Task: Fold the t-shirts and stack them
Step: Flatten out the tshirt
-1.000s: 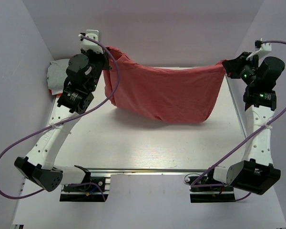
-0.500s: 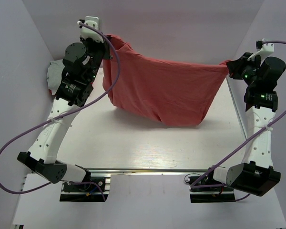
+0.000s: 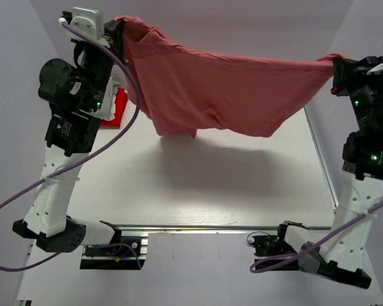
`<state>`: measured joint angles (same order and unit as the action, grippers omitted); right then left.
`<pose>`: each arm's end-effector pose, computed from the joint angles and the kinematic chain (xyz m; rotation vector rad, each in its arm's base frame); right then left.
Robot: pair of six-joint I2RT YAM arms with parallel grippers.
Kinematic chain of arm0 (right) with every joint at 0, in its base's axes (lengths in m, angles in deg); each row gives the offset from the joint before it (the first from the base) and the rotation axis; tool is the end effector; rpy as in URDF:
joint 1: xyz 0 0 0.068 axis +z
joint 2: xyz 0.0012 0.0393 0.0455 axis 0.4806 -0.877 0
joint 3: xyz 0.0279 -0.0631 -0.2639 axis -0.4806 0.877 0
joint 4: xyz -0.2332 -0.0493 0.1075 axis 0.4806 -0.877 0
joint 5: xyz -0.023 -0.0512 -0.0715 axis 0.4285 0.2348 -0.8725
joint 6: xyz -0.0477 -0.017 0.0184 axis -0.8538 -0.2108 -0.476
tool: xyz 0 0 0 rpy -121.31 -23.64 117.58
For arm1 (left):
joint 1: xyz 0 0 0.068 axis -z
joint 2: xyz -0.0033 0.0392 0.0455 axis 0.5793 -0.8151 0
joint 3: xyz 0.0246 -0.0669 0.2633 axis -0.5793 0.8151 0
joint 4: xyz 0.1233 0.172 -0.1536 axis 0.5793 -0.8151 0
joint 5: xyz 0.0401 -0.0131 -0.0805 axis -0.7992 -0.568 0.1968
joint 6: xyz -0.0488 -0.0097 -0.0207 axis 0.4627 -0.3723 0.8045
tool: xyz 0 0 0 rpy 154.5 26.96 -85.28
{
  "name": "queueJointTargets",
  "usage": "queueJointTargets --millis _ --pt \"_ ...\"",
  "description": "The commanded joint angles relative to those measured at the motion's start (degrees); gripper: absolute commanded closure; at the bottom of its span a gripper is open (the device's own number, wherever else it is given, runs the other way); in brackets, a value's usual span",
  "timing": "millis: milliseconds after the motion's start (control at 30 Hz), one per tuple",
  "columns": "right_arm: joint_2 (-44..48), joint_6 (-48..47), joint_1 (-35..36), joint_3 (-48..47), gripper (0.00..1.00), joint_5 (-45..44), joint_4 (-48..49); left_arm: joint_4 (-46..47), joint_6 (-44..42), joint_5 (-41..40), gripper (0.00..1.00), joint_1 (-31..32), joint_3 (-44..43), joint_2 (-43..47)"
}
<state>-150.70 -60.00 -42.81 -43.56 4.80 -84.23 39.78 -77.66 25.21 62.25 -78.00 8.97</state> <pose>0.1661 -0.0303 0.5660 -0.0018 1.2753 0.1354 0.2016 -0.0954 0.6092 0.1992 1.1184 -0.1893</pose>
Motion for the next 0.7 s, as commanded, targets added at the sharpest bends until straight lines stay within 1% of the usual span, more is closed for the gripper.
queueJointTargets --millis 0,200,300,467,500,667 --pt "1.9 -0.5 -0.2 -3.0 1.00 -4.6 4.6 4.5 -3.9 1.0 1.00 0.0 -2.7 3.7" --pt "2.8 -1.7 -0.2 -6.6 1.00 -7.0 4.8 8.3 -6.8 3.1 1.00 0.0 -3.9 6.0" --pt "4.1 -2.7 -0.1 -7.8 1.00 -8.8 5.2 7.5 -6.8 5.3 1.00 0.0 -6.1 6.7" --pt "9.1 -4.2 -0.2 -6.5 1.00 -11.6 5.7 5.7 -6.8 13.0 1.00 0.0 -7.2 11.0" --pt "9.7 -4.3 -0.3 -5.7 1.00 -11.8 5.8 5.6 -6.8 14.3 1.00 0.0 -5.5 12.1" --pt "15.0 -5.1 -0.2 -2.6 1.00 -12.5 6.5 5.0 -6.3 20.2 1.00 0.0 -2.1 17.0"
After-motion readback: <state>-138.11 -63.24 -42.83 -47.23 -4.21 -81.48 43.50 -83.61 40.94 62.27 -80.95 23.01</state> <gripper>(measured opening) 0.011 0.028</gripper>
